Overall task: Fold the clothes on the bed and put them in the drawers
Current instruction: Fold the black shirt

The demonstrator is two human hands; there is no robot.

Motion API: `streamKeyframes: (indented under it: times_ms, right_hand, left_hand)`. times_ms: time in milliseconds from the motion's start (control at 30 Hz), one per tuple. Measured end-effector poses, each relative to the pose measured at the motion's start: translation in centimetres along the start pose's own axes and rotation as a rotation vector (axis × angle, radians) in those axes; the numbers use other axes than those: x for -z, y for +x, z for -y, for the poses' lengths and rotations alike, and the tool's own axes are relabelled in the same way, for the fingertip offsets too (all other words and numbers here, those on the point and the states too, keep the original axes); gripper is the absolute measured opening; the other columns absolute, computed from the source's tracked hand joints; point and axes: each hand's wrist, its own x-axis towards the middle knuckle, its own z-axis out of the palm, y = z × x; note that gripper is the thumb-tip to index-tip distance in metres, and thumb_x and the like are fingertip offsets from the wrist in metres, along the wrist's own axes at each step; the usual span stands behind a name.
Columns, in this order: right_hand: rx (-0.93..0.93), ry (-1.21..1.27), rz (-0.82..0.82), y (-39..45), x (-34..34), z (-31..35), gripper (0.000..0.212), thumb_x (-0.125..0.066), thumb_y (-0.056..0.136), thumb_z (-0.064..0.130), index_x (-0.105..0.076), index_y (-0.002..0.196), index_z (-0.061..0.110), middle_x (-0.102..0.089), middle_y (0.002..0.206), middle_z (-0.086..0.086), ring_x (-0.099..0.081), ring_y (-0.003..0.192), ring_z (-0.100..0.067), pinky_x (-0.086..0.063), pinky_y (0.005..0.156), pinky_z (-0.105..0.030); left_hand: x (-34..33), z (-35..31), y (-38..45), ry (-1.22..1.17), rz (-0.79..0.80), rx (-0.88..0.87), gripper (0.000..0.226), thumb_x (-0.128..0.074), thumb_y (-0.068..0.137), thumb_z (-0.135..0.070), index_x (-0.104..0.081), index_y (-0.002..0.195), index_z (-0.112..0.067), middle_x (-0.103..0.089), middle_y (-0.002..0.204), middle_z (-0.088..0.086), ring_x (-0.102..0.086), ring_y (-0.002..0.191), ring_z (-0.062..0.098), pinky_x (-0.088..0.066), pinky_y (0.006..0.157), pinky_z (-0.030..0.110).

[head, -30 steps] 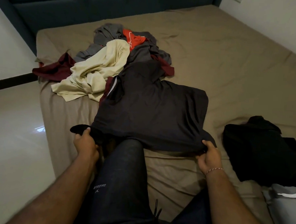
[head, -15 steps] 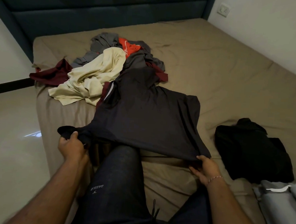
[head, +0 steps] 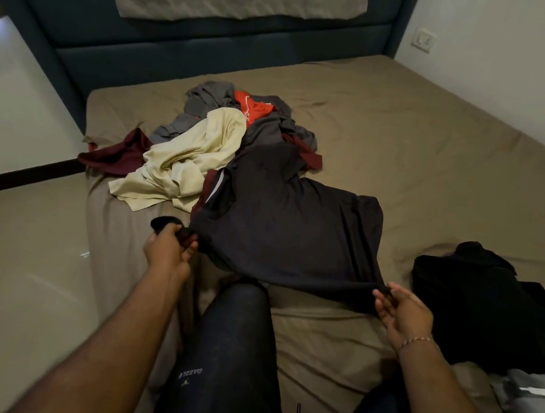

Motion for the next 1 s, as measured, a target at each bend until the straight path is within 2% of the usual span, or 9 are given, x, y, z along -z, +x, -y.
streamKeyframes:
  times_ms: [200, 300, 400, 567, 633, 700, 767, 867, 1000]
  right_hand:
    - [0.064, 0.033, 0.106, 3.8, -3.9, 3.3, 0.028, -0.054, 0.104, 0.01, -0.059, 0.132, 0.011, -0.067, 0.122, -0.01, -0.068, 0.108, -0.016, -0.052, 0.09, -0.033]
    - [0.155, -0.351, 0.091, 5.1, -4.6, 3.4, 0.056, -0.063, 0.099, 0.007, -0.046, 0.15, 0.02, -0.061, 0.126, -0.006, -0.063, 0.109, -0.016, -0.047, 0.101, -0.038]
    - [0.293, -0.773, -0.175, 6.0, -2.9, 1.8, 0.065, -0.074, 0.088, 0.009, -0.049, 0.147, 0.01, -0.057, 0.138, -0.021, -0.059, 0.122, -0.039, -0.046, 0.11, -0.049]
    - [0.031, -0.599, -0.438, 5.7, -1.1, -2.0, 0.054, -0.079, 0.085, 0.021, -0.059, 0.131, 0.002, -0.063, 0.129, -0.026, -0.065, 0.1, -0.039, -0.054, 0.089, -0.046]
    - [-0.079, -0.318, -0.357, 5.4, -1.8, -2.7, 0.044, -0.077, 0.088, 0.018, -0.064, 0.127, 0.004, -0.071, 0.109, -0.018, -0.064, 0.08, -0.025, -0.053, 0.071, -0.037]
    - [-0.157, -0.165, -0.262, 5.5, -2.8, -2.7, 0.048, -0.077, 0.09, 0.019, -0.061, 0.135, 0.012, -0.07, 0.107, -0.007, -0.067, 0.089, -0.021, -0.049, 0.066, -0.032]
    - [-0.214, -0.195, -0.179, 5.6, -3.8, -2.6, 0.051, -0.079, 0.089, 0.026, -0.059, 0.136, 0.018, -0.071, 0.114, -0.006, -0.068, 0.089, -0.019, -0.048, 0.063, -0.029]
    - [-0.228, -0.328, -0.184, 6.4, -4.2, -2.4, 0.041, -0.083, 0.084, 0.026, -0.067, 0.119, 0.012, -0.065, 0.088, -0.006, -0.052, 0.059, -0.014, -0.041, 0.045, -0.021]
    - [-0.221, -0.321, -0.12, 6.4, -4.7, -2.3, 0.026, -0.08, 0.086, 0.021, -0.066, 0.108, 0.019, -0.065, 0.087, -0.003, -0.053, 0.065, -0.015, -0.041, 0.047, -0.023]
  left_hand:
    - [-9.3, -0.6, 2.6, 0.076, 0.25, 0.006, 0.017, -0.05, 0.104, -0.013, -0.054, 0.12, -0.014, -0.07, 0.093, 0.006, -0.075, 0.073, 0.015, -0.057, 0.062, 0.027]
    - [-11.5, 0.3, 4.4, 0.268, 0.309, -0.082, 0.03, -0.057, 0.101, -0.017, -0.055, 0.131, -0.021, -0.072, 0.108, 0.002, -0.071, 0.096, 0.015, -0.054, 0.081, 0.035]
    - [-10.0, 2.4, 6.0, 0.523, 0.145, -0.213, 0.036, -0.07, 0.091, -0.016, -0.064, 0.126, -0.015, -0.073, 0.108, 0.009, -0.069, 0.095, 0.023, -0.058, 0.087, 0.04]
    - [-3.9, 5.5, 9.4, 0.734, -0.255, 0.002, 0.048, -0.07, 0.089, -0.03, -0.065, 0.132, -0.01, -0.067, 0.126, 0.014, -0.066, 0.114, 0.036, -0.055, 0.101, 0.048]
    - [-3.0, 6.2, 10.1, 0.579, -0.15, 0.143, 0.048, -0.065, 0.093, -0.028, -0.062, 0.137, -0.007, -0.066, 0.112, 0.01, -0.067, 0.1, 0.029, -0.058, 0.095, 0.046]
    - [-3.2, 6.5, 10.0, 0.441, -0.133, 0.2, 0.039, -0.068, 0.092, -0.026, -0.065, 0.128, -0.01, -0.069, 0.103, 0.007, -0.066, 0.085, 0.024, -0.058, 0.077, 0.042]
    - [-3.8, 6.5, 10.0, 0.402, -0.106, 0.212, 0.032, -0.073, 0.092, -0.031, -0.066, 0.119, -0.015, -0.071, 0.107, 0.007, -0.067, 0.083, 0.023, -0.055, 0.071, 0.038]
    - [-4.6, 6.2, 10.0, 0.459, 0.033, 0.224, 0.038, -0.08, 0.09, -0.036, -0.062, 0.119, -0.021, -0.07, 0.103, 0.002, -0.069, 0.089, 0.023, -0.056, 0.077, 0.037]
    - [-4.6, 6.0, 10.4, 0.647, -0.069, 0.136, 0.019, -0.07, 0.098, -0.022, -0.065, 0.113, -0.01, -0.071, 0.087, 0.009, -0.069, 0.06, 0.021, -0.054, 0.053, 0.03]
